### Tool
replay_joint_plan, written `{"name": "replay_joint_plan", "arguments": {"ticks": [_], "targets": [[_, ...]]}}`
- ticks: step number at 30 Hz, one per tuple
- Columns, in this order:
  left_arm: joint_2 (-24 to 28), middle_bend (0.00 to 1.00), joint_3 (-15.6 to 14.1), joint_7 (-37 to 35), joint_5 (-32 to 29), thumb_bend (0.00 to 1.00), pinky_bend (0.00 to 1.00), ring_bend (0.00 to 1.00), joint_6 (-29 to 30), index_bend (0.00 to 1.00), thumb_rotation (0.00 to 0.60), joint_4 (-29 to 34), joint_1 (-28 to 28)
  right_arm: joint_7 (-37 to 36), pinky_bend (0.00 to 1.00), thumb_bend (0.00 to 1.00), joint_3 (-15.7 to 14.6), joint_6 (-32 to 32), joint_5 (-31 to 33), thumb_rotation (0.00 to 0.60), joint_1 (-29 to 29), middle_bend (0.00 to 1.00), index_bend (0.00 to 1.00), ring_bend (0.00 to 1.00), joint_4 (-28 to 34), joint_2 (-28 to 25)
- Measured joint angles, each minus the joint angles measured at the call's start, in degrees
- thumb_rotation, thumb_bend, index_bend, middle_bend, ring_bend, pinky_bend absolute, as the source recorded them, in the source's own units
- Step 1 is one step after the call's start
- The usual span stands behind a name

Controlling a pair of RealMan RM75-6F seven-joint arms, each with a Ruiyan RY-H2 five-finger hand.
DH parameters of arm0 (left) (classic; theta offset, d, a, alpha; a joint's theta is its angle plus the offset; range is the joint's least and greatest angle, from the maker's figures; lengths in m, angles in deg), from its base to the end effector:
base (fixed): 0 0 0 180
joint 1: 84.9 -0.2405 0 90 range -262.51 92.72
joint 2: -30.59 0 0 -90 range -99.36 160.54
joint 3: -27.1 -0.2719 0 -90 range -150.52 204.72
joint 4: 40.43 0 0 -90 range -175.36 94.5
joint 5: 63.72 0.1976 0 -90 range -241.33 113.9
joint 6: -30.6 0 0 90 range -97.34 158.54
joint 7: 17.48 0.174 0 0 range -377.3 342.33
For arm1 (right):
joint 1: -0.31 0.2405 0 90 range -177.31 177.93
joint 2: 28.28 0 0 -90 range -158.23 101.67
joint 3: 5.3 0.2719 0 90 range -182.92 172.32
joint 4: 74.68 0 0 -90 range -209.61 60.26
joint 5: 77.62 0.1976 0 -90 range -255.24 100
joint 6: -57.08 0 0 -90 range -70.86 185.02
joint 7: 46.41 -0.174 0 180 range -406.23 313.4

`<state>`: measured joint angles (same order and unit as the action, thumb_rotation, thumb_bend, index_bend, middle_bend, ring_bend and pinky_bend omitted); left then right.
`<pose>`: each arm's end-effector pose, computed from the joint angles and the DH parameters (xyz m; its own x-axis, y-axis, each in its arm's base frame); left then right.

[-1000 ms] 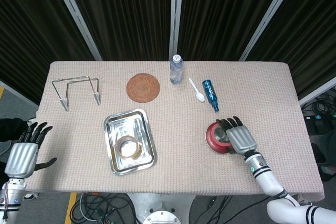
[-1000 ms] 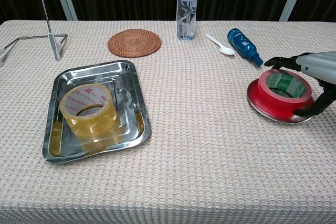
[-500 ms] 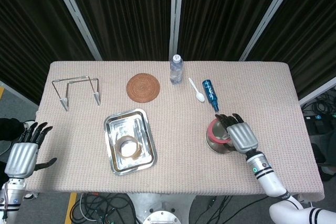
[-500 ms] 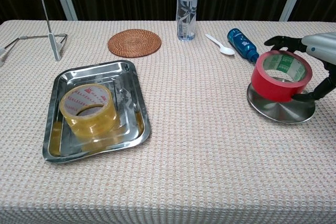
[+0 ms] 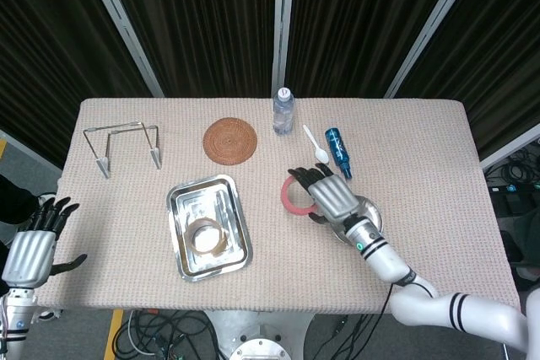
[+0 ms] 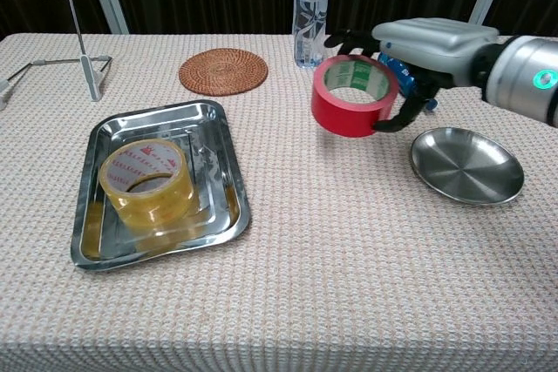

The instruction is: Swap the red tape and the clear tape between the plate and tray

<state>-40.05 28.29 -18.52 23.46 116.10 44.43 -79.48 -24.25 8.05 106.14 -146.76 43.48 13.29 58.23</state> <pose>-0.3323 0.2099 0.1454 0.3974 0.0193 0.9174 0.9173 -0.0347 -0.3966 -0.1214 -0.3759 -0.0120 0.5117 -0.2359 0.8262 -0.7897 -0.5081 0.3440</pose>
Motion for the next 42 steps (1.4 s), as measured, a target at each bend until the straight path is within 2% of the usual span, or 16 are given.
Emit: {"name": "replay_joint_plan", "arguments": {"ticks": [9, 12, 13, 15, 17, 20, 29, 35, 38, 42], "targets": [[0.06, 0.07, 0.01, -1.19, 0.03, 0.06, 0.16, 0.0, -0.03, 0.14, 0.6, -0.94, -0.09, 0.67, 0.11, 0.27, 1.91, -4.08, 4.23, 0.6, 7.19, 0.33, 0.0, 0.19, -11.45, 10.18], [0.08, 0.07, 0.04, -1.43, 0.03, 0.06, 0.16, 0.0, -0.01, 0.14, 0.6, -1.11, -0.1, 0.69, 0.06, 0.2, 2.0, -4.79, 5.17, 0.6, 8.76, 0.19, 0.0, 0.07, -14.17, 12.07], [0.07, 0.07, 0.03, -1.47, 0.05, 0.06, 0.16, 0.0, -0.05, 0.14, 0.6, -1.15, -0.09, 0.76, 0.03, 0.15, 1.98, -5.07, 5.53, 0.6, 9.17, 0.11, 0.0, 0.03, -14.66, 12.37], [0.04, 0.07, 0.01, -1.52, 0.14, 0.06, 0.16, 0.0, -0.08, 0.14, 0.6, -1.15, -0.06, 0.72, 0.0, 0.07, 1.96, -5.61, 6.44, 0.6, 9.74, 0.02, 0.0, 0.0, -14.97, 12.58], [0.04, 0.07, -0.01, -1.49, 0.31, 0.06, 0.16, 0.0, -0.11, 0.14, 0.6, -1.1, 0.01, 0.26, 0.0, 0.01, 1.97, -5.49, 6.45, 0.6, 9.9, 0.0, 0.0, 0.0, -14.73, 12.45], [0.12, 0.07, -0.02, -1.21, 0.57, 0.06, 0.16, 0.0, -0.26, 0.14, 0.6, -0.78, 0.24, -1.43, 0.0, 0.0, 1.94, -4.54, 5.35, 0.6, 9.62, 0.0, 0.0, 0.0, -13.91, 11.72], [0.29, 0.07, -0.31, -0.02, 2.52, 0.05, 0.16, 0.0, -2.17, 0.14, 0.6, 2.37, 2.14, -6.24, 0.0, 0.0, 1.17, 1.27, 1.08, 0.6, 5.63, 0.0, 0.0, 0.0, -6.6, 4.17], [-0.15, 0.07, -0.33, 2.81, 5.65, 0.05, 0.16, 0.0, -6.4, 0.14, 0.6, 6.23, 6.34, -8.56, 0.0, 0.0, -0.38, 9.52, -2.65, 0.6, -0.97, 0.0, 0.0, 0.0, 1.09, -6.04], [-0.78, 0.07, -0.25, 4.22, 6.4, 0.05, 0.16, 0.0, -9.7, 0.14, 0.6, 8.39, 8.7, -10.13, 0.0, 0.0, -1.52, 13.53, -4.24, 0.6, -5.15, 0.0, 0.0, 0.0, 5.19, -12.38], [-2.13, 0.07, -0.26, 5.52, 6.67, 0.05, 0.16, 0.0, -15.12, 0.13, 0.6, 11.47, 12.2, -12.91, 0.0, 0.0, -3.07, 18.77, -6.51, 0.6, -10.29, 0.0, 0.0, 0.0, 8.78, -18.29]]}}
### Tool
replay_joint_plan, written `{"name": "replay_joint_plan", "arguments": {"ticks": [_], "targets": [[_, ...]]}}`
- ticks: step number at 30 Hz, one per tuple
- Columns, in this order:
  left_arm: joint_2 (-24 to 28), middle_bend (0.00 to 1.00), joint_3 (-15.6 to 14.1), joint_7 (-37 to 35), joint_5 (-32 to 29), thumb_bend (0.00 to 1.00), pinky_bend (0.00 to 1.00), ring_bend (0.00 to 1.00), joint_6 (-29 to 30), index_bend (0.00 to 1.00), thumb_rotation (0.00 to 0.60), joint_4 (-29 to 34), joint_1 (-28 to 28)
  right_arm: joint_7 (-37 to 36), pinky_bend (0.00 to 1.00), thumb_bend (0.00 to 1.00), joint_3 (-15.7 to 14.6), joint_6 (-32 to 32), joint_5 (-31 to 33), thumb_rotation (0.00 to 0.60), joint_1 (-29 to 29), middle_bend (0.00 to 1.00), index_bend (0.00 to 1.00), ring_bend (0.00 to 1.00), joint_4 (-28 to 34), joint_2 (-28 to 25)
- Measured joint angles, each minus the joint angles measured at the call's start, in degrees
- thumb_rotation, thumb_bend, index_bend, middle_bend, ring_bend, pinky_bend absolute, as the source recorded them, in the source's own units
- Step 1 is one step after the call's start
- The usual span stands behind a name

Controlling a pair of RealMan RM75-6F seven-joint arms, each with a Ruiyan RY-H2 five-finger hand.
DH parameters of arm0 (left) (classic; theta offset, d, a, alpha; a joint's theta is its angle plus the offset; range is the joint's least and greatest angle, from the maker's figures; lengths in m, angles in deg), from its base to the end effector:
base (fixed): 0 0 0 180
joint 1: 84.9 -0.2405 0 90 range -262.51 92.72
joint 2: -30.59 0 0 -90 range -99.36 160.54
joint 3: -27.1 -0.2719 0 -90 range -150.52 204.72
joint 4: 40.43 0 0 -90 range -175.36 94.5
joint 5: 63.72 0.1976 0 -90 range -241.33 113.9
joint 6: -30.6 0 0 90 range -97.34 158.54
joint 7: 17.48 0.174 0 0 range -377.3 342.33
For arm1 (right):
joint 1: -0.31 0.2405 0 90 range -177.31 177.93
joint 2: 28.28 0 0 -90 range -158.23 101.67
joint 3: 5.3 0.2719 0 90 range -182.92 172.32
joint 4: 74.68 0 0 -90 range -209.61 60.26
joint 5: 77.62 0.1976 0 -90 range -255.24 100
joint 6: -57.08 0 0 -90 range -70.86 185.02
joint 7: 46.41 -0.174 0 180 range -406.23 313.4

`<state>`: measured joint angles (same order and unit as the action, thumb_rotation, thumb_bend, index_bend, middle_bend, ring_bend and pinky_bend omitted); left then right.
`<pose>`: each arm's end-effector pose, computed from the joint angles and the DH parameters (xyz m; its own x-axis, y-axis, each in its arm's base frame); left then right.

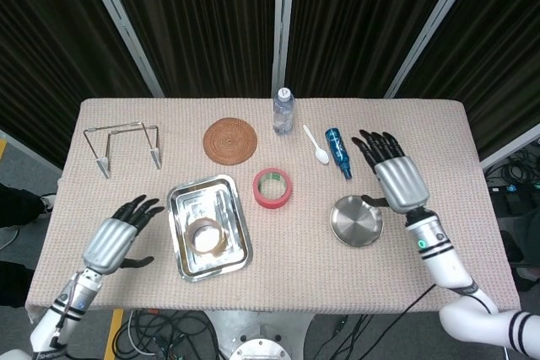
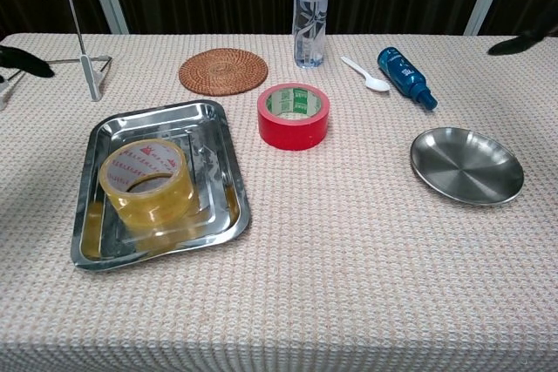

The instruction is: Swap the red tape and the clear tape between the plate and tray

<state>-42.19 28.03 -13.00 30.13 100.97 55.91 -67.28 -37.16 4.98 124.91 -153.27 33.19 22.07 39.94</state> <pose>-0.2318 0.2495 0.0700 0.3593 0.2149 0.9082 0.8873 -0.3801 -0.2611 -0.1826 -0.3575 0.1273 0.3936 -0.0206 0.9191 -0.8684 -0.3364 0.3643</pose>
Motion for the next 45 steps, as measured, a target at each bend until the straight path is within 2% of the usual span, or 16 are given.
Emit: {"name": "replay_joint_plan", "arguments": {"ticks": [5, 10, 18, 26, 42, 45], "targets": [[-2.78, 0.07, 0.0, 2.73, 0.18, 0.05, 0.16, 0.0, -5.05, 0.13, 0.6, 1.98, 3.84, -4.72, 0.0, 0.0, -1.56, 5.41, -3.28, 0.6, -4.68, 0.0, 0.0, 0.0, 0.9, -3.21], [-5.13, 0.07, 0.56, 5.32, -0.79, 0.05, 0.16, 0.0, -8.79, 0.13, 0.6, 2.25, 6.85, -7.87, 0.0, 0.0, -2.17, 7.77, -4.88, 0.6, -7.2, 0.0, 0.0, 0.0, -0.39, -4.53], [-6.97, 0.07, 1.35, 8.92, -4.44, 0.06, 0.16, 0.0, -13.24, 0.13, 0.6, 1.92, 10.13, -10.23, 0.0, 0.0, -2.81, 7.91, -6.72, 0.6, -8.35, 0.0, 0.0, 0.0, -2.42, -4.47], [-6.08, 0.07, 1.69, 11.76, -9.45, 0.06, 0.16, 0.0, -16.81, 0.13, 0.6, 1.46, 12.43, -10.69, 0.0, 0.0, -3.07, 7.22, -6.85, 0.6, -8.91, 0.0, 0.0, 0.0, -5.03, -3.35], [-5.34, 0.08, 1.67, 10.56, -11.99, 0.06, 0.16, 0.0, -20.3, 0.13, 0.6, 0.54, 16.42, -10.91, 0.0, 0.01, -2.36, 6.86, -6.93, 0.6, -9.38, 0.0, 0.0, 0.0, -8.25, -1.45], [-5.41, 0.08, 1.84, 10.4, -12.73, 0.07, 0.18, 0.0, -21.38, 0.13, 0.6, -0.02, 17.46, -11.01, 0.0, 0.02, -2.33, 6.76, -6.84, 0.6, -9.52, 0.0, 0.0, 0.0, -8.47, -1.32]]}}
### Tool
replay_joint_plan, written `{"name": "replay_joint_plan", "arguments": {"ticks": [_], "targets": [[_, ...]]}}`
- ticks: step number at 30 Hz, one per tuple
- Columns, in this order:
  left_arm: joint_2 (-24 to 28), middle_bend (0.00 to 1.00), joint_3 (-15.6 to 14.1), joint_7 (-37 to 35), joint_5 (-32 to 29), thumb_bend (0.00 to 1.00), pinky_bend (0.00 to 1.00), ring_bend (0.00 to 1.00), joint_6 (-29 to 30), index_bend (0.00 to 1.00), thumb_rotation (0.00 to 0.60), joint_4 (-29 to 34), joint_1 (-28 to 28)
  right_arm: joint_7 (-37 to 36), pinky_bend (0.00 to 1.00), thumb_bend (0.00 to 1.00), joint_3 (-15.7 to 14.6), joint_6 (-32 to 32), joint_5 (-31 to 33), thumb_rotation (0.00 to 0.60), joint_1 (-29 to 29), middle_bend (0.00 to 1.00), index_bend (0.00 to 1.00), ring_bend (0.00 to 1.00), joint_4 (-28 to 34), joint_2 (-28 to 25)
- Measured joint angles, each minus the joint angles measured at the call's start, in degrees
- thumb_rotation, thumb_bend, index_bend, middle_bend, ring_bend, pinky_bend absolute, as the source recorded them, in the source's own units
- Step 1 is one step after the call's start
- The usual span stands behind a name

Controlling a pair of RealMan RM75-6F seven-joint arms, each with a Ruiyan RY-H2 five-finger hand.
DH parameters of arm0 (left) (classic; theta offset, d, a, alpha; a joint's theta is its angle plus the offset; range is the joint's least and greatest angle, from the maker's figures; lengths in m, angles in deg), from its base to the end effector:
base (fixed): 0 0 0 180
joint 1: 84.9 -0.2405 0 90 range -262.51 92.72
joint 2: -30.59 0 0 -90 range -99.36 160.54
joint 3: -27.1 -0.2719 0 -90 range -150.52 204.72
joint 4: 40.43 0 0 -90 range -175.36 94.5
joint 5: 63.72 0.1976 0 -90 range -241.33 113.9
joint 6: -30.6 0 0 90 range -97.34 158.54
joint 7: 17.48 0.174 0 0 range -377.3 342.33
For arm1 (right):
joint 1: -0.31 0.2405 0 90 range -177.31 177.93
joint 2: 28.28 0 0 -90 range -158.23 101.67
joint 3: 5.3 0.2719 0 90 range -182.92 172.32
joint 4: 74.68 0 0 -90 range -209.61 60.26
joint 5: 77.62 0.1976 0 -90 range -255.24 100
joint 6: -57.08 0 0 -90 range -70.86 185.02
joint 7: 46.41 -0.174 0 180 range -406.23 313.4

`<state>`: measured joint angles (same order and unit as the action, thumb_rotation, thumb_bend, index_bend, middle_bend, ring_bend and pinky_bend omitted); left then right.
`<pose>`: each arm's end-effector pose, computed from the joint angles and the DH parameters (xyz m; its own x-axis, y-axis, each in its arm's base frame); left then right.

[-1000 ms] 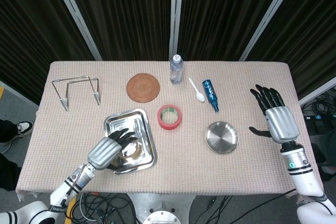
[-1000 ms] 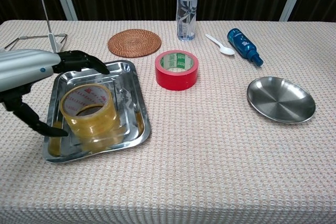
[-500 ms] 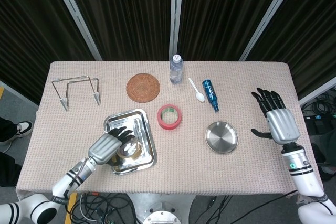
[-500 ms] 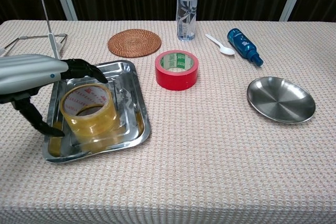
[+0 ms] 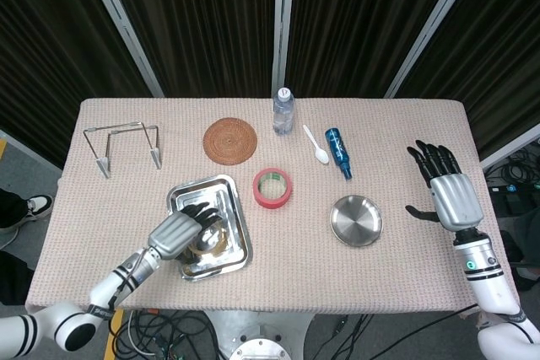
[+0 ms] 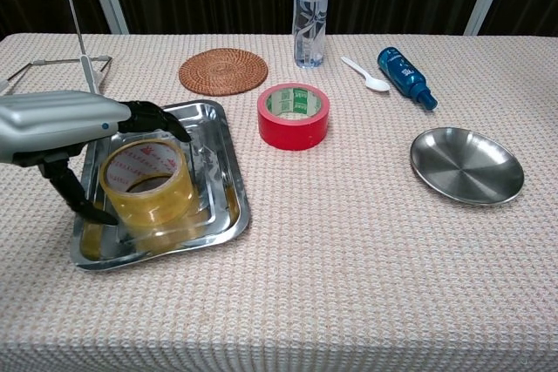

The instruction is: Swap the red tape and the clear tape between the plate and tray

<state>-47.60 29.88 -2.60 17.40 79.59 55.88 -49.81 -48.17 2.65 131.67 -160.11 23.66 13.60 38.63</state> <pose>-0.1744 0.2994 -0.0057 0.5512 0.3820 0.7418 0.7760 -0.5613 -0.2876 -0.2541 -0.3257 0.1583 0.3754 0.0277 0.9265 -0.8977 -0.2379 0.3708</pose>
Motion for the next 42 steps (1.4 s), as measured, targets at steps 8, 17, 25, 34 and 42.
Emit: {"name": "replay_joint_plan", "arguments": {"ticks": [8, 17, 25, 34, 42], "targets": [[-0.19, 0.2, 0.11, 0.61, -1.85, 0.16, 0.37, 0.14, -0.73, 0.24, 0.6, -0.52, 1.41, -0.56, 0.0, 0.04, 0.22, -0.26, 0.17, 0.6, -0.25, 0.0, 0.0, 0.0, -0.8, 0.37], [-0.33, 0.33, 0.33, 1.18, -2.72, 0.23, 0.49, 0.27, -0.33, 0.33, 0.6, -0.14, 2.6, -0.68, 0.0, 0.04, 0.48, -0.22, 0.35, 0.6, -0.63, 0.0, 0.0, 0.0, -1.11, 0.36], [-0.16, 0.36, 2.49, 2.68, -2.36, 0.23, 0.5, 0.28, 0.35, 0.34, 0.6, 2.42, 5.08, -1.7, 0.0, 0.04, 1.22, 1.02, 0.69, 0.6, -1.35, 0.0, 0.0, 0.0, -1.07, -0.1], [-3.91, 0.36, 5.5, 4.91, -2.47, 0.23, 0.5, 0.28, -1.9, 0.34, 0.6, 3.06, 10.67, -6.16, 0.0, 0.07, 2.07, 2.62, 2.44, 0.6, -3.39, 0.0, 0.0, 0.0, -2.75, -0.96], [-12.44, 0.36, 6.67, 4.76, -2.68, 0.23, 0.5, 0.28, -3.92, 0.34, 0.6, -1.39, 15.23, -11.3, 0.0, 0.09, 2.96, 2.6, 4.51, 0.6, -5.05, 0.0, 0.0, 0.0, -5.71, -1.69]]}}
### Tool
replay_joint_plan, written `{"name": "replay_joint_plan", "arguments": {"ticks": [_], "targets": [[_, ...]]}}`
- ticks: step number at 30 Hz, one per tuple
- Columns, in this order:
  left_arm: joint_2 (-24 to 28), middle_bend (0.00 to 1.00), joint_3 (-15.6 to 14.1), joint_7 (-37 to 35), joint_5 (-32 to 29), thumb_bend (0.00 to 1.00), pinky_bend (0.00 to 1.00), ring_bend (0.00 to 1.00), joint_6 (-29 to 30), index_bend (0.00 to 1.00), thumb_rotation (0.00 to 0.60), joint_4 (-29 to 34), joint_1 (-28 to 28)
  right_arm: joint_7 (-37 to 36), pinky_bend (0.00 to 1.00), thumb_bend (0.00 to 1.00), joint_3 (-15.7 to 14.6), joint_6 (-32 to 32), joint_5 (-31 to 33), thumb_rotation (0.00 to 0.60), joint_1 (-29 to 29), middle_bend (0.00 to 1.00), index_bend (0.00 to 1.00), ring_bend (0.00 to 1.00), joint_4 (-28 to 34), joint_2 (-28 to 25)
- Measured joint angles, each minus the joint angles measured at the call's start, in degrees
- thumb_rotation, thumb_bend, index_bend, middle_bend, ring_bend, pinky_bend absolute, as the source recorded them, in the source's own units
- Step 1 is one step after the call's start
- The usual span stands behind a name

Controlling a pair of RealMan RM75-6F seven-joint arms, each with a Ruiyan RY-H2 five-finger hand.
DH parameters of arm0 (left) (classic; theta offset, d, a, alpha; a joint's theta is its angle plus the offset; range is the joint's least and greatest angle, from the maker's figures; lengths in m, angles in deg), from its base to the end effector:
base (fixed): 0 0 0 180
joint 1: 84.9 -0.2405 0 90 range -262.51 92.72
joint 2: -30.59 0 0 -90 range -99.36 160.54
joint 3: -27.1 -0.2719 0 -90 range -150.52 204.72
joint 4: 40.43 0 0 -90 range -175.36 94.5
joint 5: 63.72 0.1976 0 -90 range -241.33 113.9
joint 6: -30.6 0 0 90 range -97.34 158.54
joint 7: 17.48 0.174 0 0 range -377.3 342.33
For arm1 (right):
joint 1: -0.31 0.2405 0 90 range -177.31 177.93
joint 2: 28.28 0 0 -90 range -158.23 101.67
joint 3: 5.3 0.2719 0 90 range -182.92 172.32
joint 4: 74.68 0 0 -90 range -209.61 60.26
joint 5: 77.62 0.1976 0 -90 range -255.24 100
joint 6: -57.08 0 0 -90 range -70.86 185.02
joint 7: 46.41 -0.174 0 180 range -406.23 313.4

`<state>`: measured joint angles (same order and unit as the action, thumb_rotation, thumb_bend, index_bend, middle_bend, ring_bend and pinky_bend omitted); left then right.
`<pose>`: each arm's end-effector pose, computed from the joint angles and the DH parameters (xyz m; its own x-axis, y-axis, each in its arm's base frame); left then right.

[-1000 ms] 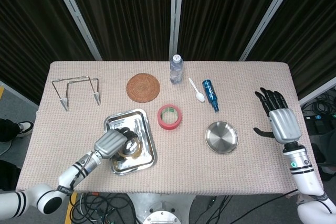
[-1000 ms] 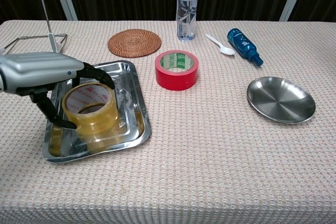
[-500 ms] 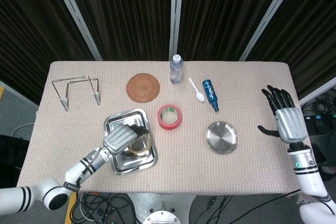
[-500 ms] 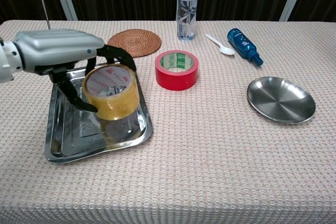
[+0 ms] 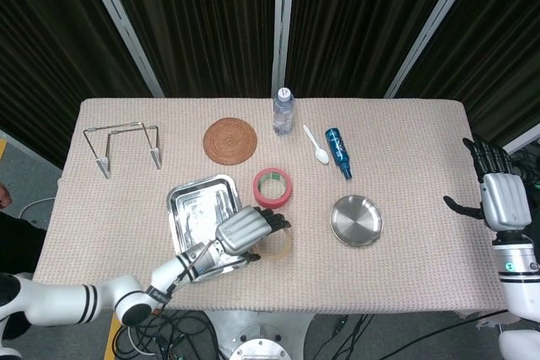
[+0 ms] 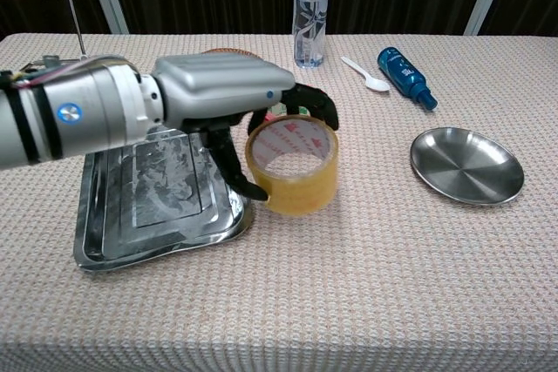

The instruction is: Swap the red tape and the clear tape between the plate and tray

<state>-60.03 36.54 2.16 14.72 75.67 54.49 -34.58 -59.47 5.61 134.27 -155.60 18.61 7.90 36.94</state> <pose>-0.0375 0.3142 -0.0597 0.5426 0.2819 0.7913 0.6175 -0.7725 -0.1483 -0.3033 -0.3177 0.2057 0.2648 0.1124 0.9577 -0.9587 -0.0759 0.2740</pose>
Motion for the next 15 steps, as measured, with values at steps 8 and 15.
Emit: {"name": "replay_joint_plan", "arguments": {"ticks": [8, 15], "targets": [[-6.48, 0.28, 0.03, -1.06, -0.18, 0.23, 0.5, 0.28, -0.93, 0.22, 0.6, -7.43, 3.23, -1.95, 0.0, 0.09, 0.58, -0.23, 0.55, 0.6, -0.6, 0.0, 0.0, 0.0, -1.91, -0.03], [-7.5, 0.1, -1.21, -3.89, 1.55, 0.18, 0.48, 0.21, 0.42, 0.09, 0.6, -8.49, 3.46, -2.44, 0.0, 0.09, 0.79, 0.17, 0.05, 0.6, -0.61, 0.0, 0.0, 0.0, -4.46, 1.69]]}}
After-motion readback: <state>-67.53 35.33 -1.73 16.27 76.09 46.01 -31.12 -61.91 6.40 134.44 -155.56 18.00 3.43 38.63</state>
